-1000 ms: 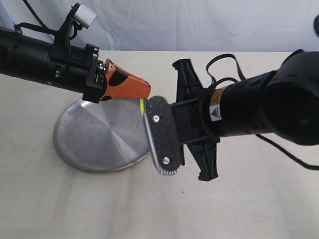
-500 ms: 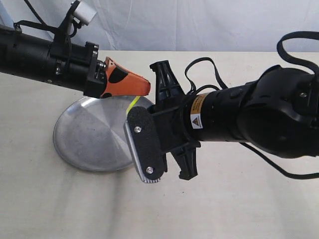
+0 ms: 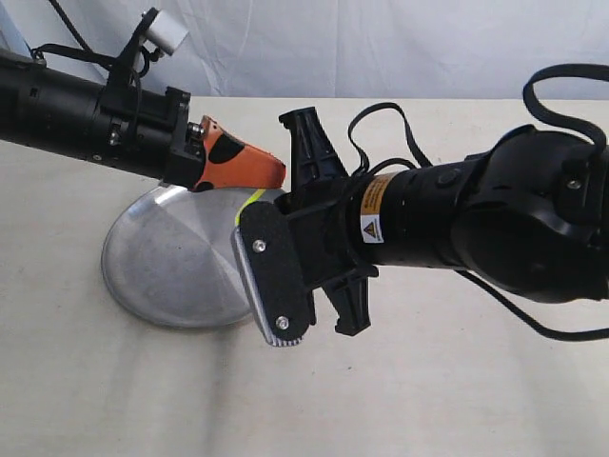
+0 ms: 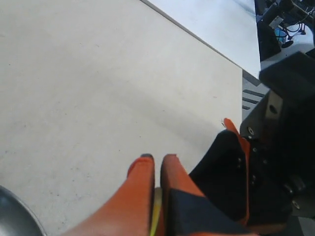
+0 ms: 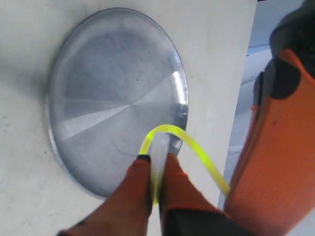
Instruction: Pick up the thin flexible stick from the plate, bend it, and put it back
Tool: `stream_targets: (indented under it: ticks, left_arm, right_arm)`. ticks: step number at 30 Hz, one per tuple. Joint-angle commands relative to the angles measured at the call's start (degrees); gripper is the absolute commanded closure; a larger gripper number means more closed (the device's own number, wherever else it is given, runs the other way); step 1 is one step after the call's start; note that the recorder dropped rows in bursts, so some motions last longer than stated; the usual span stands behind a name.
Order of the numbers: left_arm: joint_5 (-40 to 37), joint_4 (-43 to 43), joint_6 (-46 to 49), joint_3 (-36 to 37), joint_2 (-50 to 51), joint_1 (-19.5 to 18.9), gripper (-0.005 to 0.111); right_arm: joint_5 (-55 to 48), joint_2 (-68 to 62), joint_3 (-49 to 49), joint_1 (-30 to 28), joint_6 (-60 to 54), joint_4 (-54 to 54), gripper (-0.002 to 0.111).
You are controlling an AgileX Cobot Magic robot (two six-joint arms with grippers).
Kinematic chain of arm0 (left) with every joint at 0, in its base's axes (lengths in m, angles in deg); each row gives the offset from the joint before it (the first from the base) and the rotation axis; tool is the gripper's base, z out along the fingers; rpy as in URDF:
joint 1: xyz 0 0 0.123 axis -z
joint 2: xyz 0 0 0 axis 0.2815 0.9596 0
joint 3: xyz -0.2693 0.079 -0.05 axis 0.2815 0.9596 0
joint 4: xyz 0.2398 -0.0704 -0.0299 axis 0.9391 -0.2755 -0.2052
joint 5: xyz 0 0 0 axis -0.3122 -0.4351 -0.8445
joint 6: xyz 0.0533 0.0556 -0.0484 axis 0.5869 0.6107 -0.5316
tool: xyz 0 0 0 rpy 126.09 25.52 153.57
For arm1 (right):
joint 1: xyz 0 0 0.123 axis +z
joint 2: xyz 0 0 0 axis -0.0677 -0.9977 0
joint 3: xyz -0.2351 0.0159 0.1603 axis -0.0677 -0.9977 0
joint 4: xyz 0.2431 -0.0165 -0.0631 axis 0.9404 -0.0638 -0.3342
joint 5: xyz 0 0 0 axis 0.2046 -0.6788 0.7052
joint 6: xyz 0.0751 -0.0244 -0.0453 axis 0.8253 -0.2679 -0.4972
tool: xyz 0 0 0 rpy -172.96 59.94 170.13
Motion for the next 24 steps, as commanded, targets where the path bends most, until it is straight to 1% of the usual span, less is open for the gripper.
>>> stream_targets:
  ticks: [1, 16, 20, 24]
  left_arm:
    - [-0.3, 0.7, -1.3, 0.0, 0.3, 0.0, 0.107]
    - [0.8, 2.5, -9.2, 0.0, 0.3, 0.1, 0.107]
    - [1.1, 2.5, -10.0, 0.0, 0.3, 0.1, 0.107]
    - [2.4, 2.5, -12.9, 0.0, 0.3, 0.1, 0.107]
  right_arm:
    - [4.5, 0.0, 0.3, 0.2, -0.5, -0.5, 0.109]
    - [5.0, 0.0, 0.3, 0.2, -0.5, -3.3, 0.109]
    - [5.0, 0.0, 0.3, 0.2, -0.5, -5.4, 0.109]
    - [5.0, 0.0, 0.3, 0.2, -0.5, -7.5, 0.109]
